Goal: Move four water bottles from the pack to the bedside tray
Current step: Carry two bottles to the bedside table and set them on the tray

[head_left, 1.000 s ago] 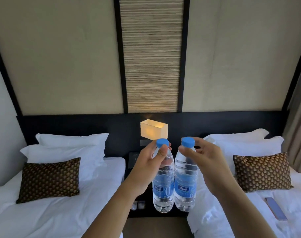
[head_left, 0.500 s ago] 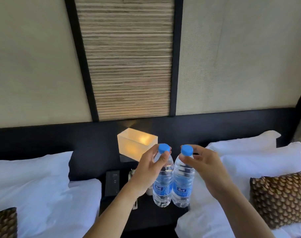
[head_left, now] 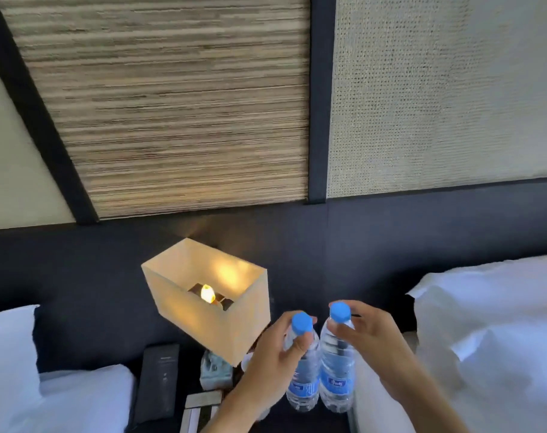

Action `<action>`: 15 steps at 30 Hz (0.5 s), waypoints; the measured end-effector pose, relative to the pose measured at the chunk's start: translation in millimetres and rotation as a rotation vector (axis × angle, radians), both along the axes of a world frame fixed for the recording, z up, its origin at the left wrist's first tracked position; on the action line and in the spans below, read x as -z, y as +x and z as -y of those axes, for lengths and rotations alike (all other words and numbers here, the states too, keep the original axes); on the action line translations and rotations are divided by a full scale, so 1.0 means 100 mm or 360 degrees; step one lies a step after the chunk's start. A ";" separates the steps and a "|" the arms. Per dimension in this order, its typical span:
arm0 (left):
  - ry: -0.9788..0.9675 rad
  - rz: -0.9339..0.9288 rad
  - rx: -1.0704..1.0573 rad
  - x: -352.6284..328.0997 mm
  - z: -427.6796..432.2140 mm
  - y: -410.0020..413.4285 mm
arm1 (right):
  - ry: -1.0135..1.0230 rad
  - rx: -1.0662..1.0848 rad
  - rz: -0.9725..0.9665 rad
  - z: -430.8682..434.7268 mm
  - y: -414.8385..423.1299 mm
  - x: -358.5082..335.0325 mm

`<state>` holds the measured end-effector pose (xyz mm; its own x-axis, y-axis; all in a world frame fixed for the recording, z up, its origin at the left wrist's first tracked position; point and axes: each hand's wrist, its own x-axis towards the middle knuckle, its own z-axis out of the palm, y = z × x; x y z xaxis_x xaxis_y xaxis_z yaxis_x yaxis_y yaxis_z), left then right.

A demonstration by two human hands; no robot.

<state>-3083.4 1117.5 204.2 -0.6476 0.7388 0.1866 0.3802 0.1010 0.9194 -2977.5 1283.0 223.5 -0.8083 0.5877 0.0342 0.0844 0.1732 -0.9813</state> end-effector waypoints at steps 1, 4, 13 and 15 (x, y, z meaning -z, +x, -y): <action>0.0006 0.0004 -0.0012 0.23 -0.11 -0.12 | 0.0010 0.0004 0.0008 -0.11 -0.15 0.23; 0.0079 -0.0050 -0.0059 1.00 -0.38 -0.46 | 0.0069 0.0020 -0.0006 -0.38 -0.56 1.00; 0.0157 -0.0277 -0.0138 3.07 -0.92 -1.56 | 0.0229 0.0137 -0.0296 -0.85 -1.64 3.14; 0.0206 -0.0322 -0.0172 3.40 -0.97 -1.79 | 0.0269 0.0131 -0.0353 -0.91 -1.85 3.53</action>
